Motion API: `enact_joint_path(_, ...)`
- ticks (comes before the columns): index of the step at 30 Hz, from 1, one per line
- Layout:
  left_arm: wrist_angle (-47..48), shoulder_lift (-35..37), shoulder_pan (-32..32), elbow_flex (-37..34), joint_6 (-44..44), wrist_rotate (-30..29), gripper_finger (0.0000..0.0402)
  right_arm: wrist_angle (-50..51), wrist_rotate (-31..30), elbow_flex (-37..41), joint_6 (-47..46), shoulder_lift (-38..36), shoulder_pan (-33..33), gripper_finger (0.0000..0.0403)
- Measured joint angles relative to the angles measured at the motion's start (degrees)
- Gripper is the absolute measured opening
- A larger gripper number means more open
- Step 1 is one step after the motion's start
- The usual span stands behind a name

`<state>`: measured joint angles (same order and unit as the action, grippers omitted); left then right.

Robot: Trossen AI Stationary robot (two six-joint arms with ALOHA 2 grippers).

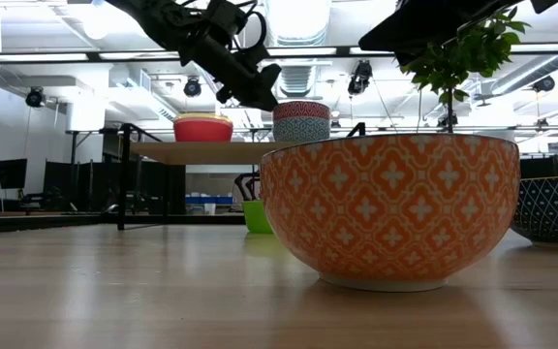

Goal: Place and stack bowls onto a shelf
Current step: Stack the blue patterned bowl on top of the orange patterned bowl on the shelf, then stack the transparent green bowl on top of the transparent yellow bowl on the shelf

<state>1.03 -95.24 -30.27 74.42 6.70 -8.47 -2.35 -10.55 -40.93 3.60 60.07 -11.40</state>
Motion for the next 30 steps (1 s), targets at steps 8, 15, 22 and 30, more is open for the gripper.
enact_joint_path(8,0.71,1.49,2.27,-0.10,-1.27,3.03,0.0037,0.01,0.00,0.00,-1.51,0.00,0.00,0.0009)
enact_joint_path(15,5.35,8.29,9.13,-1.19,0.17,4.90,0.0037,2.05,-0.02,0.00,-8.46,0.00,0.00,0.0009)
enact_joint_path(22,7.30,18.61,17.37,-10.27,2.90,4.98,0.0037,2.66,-0.04,0.04,-12.74,0.04,0.02,0.0009)
enact_joint_path(30,7.28,24.39,25.07,-23.48,0.58,5.02,0.0037,2.47,-0.16,0.04,-10.86,0.04,0.07,0.0009)
